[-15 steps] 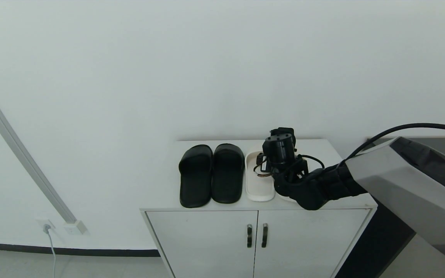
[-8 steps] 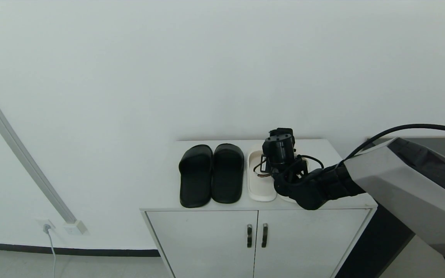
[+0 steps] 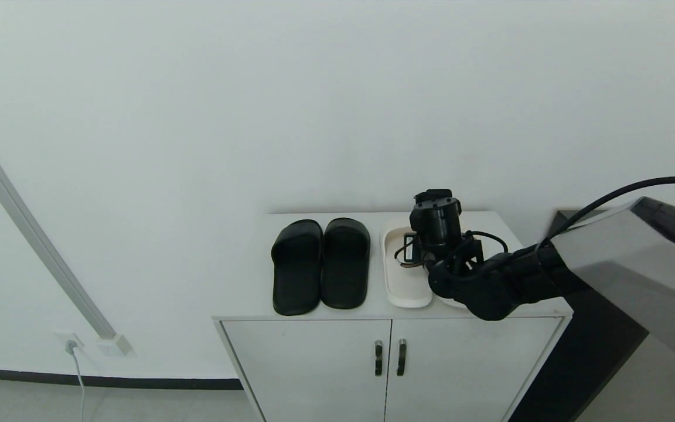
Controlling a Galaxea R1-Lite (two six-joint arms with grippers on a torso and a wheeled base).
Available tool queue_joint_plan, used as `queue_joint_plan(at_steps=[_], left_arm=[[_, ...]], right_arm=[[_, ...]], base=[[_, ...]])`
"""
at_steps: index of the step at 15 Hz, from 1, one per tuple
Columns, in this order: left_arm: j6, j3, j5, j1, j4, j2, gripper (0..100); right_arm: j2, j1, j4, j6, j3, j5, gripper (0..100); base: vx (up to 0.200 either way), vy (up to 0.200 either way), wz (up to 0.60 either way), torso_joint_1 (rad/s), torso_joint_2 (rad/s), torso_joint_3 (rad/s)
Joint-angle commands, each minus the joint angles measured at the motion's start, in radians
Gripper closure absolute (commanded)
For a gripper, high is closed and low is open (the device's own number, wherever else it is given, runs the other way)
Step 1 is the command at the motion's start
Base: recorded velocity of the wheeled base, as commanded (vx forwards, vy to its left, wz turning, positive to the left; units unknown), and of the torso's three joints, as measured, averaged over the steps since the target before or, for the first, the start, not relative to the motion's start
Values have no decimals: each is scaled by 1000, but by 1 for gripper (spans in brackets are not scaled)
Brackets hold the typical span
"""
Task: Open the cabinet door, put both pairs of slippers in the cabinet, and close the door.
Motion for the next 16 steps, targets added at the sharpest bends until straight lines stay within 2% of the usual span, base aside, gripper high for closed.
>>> queue_joint_plan(at_steps=[1, 4, 6, 8, 9, 10, 12, 16], left_arm=[[0, 0, 1, 0, -1, 2, 100], [0, 0, 1, 0, -1, 2, 100], [0, 0, -1, 0, 1, 2, 100], [0, 0, 1, 0, -1, 2, 100], [0, 0, 1, 0, 1, 0, 100], [0, 0, -1, 0, -1, 2, 100], [0, 0, -1, 0, -1, 2, 100], [-6, 0, -1, 0, 1, 2, 100]], right_arm=[[-147, 23, 0, -5, 102, 23, 100], [-333, 84, -11, -55, 319, 147, 100], [-425, 127, -71, -85, 458, 250, 100], [-503, 130, -112, -120, 573, 373, 100], [-523, 130, -117, -121, 596, 405, 100], [-589, 130, -119, -123, 665, 511, 100], [-670, 127, -117, -124, 747, 640, 100], [-704, 130, -112, -163, 796, 712, 100]], base=[[0, 0, 0, 0, 0, 0], [0, 0, 0, 0, 0, 0], [0, 0, 0, 0, 0, 0], [0, 0, 0, 0, 0, 0], [0, 0, 0, 0, 0, 0], [0, 0, 0, 0, 0, 0], [0, 0, 0, 0, 0, 0], [0, 0, 0, 0, 0, 0]])
